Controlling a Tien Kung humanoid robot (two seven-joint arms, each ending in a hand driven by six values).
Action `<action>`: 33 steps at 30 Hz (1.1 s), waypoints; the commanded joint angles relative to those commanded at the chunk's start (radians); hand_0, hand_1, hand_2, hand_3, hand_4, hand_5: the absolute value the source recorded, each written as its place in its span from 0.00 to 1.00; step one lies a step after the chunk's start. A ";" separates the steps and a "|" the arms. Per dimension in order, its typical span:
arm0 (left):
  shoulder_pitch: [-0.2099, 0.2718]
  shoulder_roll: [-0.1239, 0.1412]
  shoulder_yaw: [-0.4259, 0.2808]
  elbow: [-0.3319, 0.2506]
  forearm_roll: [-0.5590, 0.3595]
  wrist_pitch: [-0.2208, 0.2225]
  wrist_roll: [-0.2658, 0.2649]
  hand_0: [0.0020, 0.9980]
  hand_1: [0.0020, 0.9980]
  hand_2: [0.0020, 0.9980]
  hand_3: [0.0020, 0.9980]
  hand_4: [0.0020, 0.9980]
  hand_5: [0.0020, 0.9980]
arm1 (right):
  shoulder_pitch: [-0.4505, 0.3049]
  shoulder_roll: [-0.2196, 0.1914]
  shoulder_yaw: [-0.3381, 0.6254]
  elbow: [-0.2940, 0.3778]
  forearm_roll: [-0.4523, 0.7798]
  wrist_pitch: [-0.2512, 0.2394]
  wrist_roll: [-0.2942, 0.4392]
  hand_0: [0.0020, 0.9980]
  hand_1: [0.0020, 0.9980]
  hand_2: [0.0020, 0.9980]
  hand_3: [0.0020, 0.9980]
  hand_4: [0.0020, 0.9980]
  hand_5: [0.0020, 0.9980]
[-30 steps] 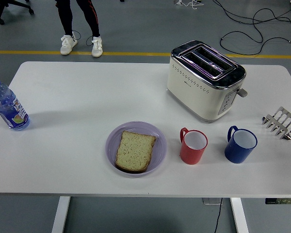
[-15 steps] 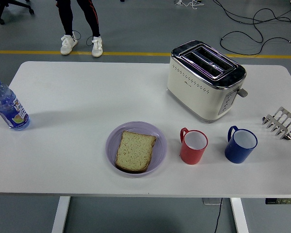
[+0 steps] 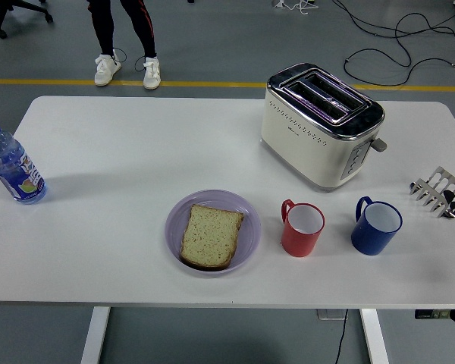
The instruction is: Pick up the cup,pour liquid into bread,place the cup on the desk
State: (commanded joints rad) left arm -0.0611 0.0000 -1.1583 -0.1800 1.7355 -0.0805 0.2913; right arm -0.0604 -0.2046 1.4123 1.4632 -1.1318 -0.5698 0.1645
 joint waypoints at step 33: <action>-0.011 0.000 -0.001 0.000 -0.003 -0.001 0.000 0.66 0.69 0.71 0.59 0.32 0.88 | -0.001 0.028 -0.247 -0.080 -0.175 -0.014 0.045 0.95 0.87 0.94 1.00 1.00 0.13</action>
State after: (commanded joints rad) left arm -0.0718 0.0000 -1.1593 -0.1800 1.7322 -0.0813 0.2917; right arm -0.0617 -0.1767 1.1652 1.3831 -1.3067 -0.5842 0.2097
